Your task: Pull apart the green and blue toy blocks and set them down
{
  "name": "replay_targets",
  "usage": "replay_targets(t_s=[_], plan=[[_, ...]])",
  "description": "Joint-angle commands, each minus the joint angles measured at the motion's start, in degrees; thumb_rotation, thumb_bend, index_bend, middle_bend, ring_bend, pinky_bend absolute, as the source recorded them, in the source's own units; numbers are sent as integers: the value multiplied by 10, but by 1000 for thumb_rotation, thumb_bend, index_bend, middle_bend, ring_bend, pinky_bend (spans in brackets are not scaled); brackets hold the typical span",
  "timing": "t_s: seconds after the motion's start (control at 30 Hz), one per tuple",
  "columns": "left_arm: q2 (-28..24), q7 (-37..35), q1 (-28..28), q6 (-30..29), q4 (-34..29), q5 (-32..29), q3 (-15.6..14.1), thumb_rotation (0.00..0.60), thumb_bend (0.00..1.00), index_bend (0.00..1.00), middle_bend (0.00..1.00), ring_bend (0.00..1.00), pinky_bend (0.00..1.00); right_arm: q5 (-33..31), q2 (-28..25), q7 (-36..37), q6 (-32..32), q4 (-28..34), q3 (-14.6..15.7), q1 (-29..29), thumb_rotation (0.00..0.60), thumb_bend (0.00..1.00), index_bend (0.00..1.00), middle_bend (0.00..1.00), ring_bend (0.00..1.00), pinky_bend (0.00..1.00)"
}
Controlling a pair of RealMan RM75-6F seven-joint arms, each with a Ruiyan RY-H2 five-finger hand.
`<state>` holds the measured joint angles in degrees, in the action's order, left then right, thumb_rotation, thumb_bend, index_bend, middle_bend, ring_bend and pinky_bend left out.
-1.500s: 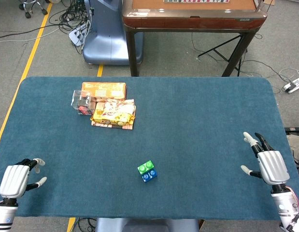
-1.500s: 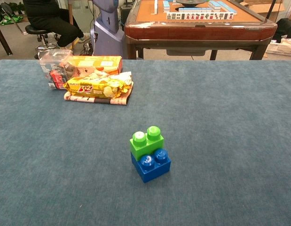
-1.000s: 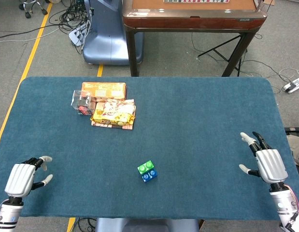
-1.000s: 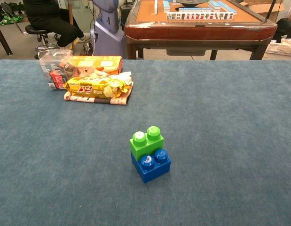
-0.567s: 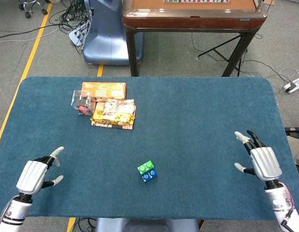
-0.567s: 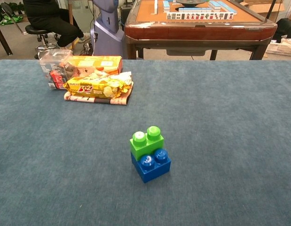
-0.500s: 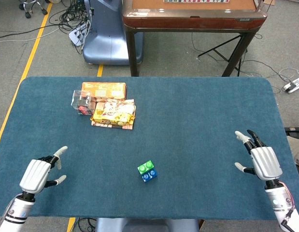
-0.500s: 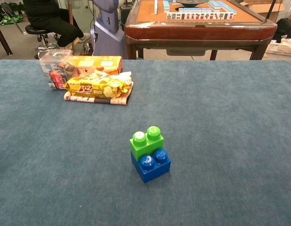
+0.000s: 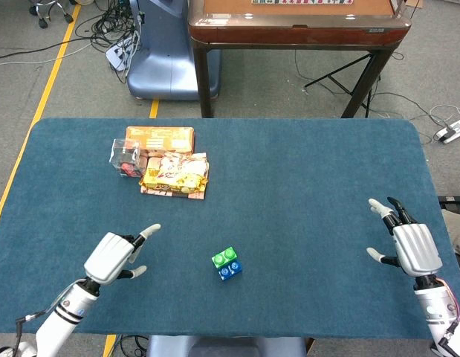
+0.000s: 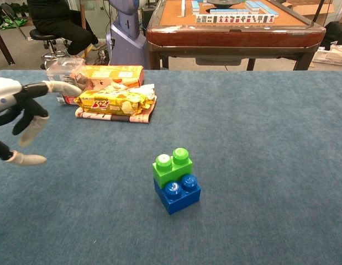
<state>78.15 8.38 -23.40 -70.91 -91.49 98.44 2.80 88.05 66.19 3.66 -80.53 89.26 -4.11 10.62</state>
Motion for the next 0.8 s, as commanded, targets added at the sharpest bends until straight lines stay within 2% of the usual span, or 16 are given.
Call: replay_targets(t_s=[0.03, 0.43, 0.8], plan=[[16, 8, -20, 21, -6, -9, 9, 600, 73, 143, 716, 686, 851, 0, -2, 0, 1, 2, -1, 2, 600, 0, 142, 279, 300, 424], [54, 15, -58, 52, 5, -27, 15, 600, 72, 143, 728, 698, 863, 5, 3, 0, 10, 5, -2, 13, 600, 0, 144, 283, 306, 424], [91, 23, -93, 84, 25, -44, 19, 600, 62, 143, 832, 778, 927, 3, 7, 5, 10, 0, -2, 15, 600, 0, 144, 283, 306, 424]])
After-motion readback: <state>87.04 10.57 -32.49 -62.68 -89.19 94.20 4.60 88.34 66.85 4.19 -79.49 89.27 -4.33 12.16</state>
